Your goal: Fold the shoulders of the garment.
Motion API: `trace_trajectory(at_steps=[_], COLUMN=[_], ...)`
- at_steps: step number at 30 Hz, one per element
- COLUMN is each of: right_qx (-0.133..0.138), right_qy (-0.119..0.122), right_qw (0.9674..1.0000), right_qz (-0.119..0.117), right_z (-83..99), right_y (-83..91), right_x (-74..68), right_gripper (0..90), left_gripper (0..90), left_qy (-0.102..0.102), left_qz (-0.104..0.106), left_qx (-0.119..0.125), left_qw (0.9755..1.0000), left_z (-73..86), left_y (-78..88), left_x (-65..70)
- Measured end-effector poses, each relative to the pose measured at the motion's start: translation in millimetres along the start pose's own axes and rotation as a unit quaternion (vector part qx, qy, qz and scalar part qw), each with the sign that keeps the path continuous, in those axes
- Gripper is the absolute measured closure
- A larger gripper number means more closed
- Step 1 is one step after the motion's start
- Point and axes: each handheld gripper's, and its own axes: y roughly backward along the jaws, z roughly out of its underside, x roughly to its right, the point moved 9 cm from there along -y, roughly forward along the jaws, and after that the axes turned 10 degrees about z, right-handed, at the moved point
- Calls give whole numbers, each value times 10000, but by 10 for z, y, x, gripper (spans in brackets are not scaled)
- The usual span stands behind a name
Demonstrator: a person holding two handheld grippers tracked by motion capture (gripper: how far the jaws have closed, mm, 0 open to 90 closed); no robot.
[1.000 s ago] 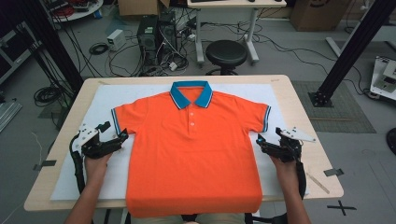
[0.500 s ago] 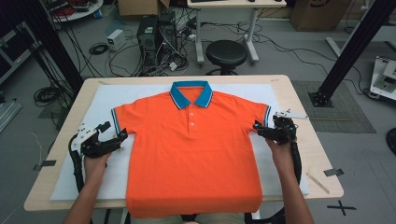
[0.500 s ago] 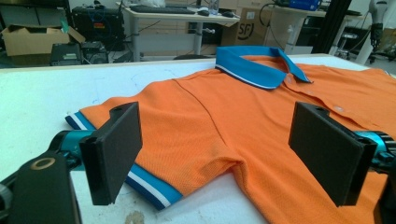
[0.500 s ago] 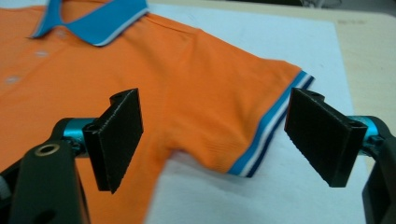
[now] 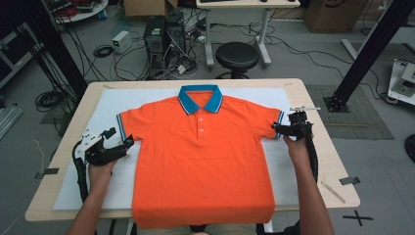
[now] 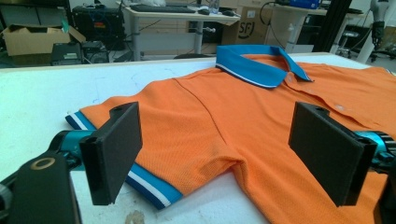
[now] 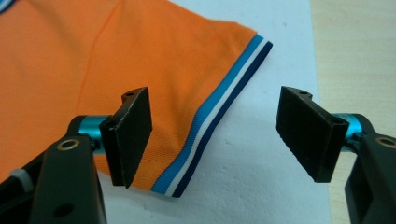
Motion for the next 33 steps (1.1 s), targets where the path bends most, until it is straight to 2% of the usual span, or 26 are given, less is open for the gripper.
trace_trajectory(at_steps=[3, 4, 5, 8, 11, 16, 18, 19, 20, 21, 23, 24, 29, 33], right_qx=[-125, -281, -281, -467, -526, -482, -494, -494, -507, -507, -531, -483, -227, -17], right_qy=[-11, -39, -39, -31, -23, 138, 189, 189, 227, 227, 359, 488, 590, 708], right_qw=[9999, 9996, 9996, 9989, 9986, 9987, 9986, 9986, 9983, 9983, 9977, 9975, 9979, 9971], right_qz=[-13, 33, 33, -52, -89, -70, -69, -69, -157, -157, -204, -150, -144, -277], right_z=[18, 43, 43, 87, 105, 95, 91, 91, 89, 89, 79, 52, -63, -198], right_y=[-62, -119, -119, -198, -225, -236, -233, -233, -227, -227, -219, -204, -127, -16], right_x=[-8, -14, -14, -64, -86, -124, -146, -146, -173, -173, -203, -225, -272, -396], right_gripper=[332, 358, 358, 449, 493, 571, 661, 661, 745, 745, 810, 828, 831, 831], left_gripper=[175, 175, 175, 175, 175, 175, 175, 175, 175, 175, 175, 175, 175, 175], left_qy=[5, 11, 11, 23, 25, 8, 6, 10, 11, 15, 21, 22, 27, 33], left_qz=[-3, -2, -2, 2, 4, 5, 2, 2, 2, -4, -5, -9, -3, -3], left_qx=[0, 10, 10, -3, -4, -15, -18, -17, -19, -20, -33, -42, -44, -44], left_qw=[10000, 10000, 10000, 10000, 10000, 10000, 10000, 10000, 10000, 10000, 10000, 10000, 10000, 10000], left_z=[0, -1, -1, 1, 1, 2, 3, 3, 3, 3, 4, 5, 6, 6], left_y=[1, 0, 0, -1, -1, -2, -2, -3, -3, -4, -5, -6, -7, -8], left_x=[-2, -1, -1, -2, -2, 0, -1, -1, -1, -2, -3, -5, -5, -6])
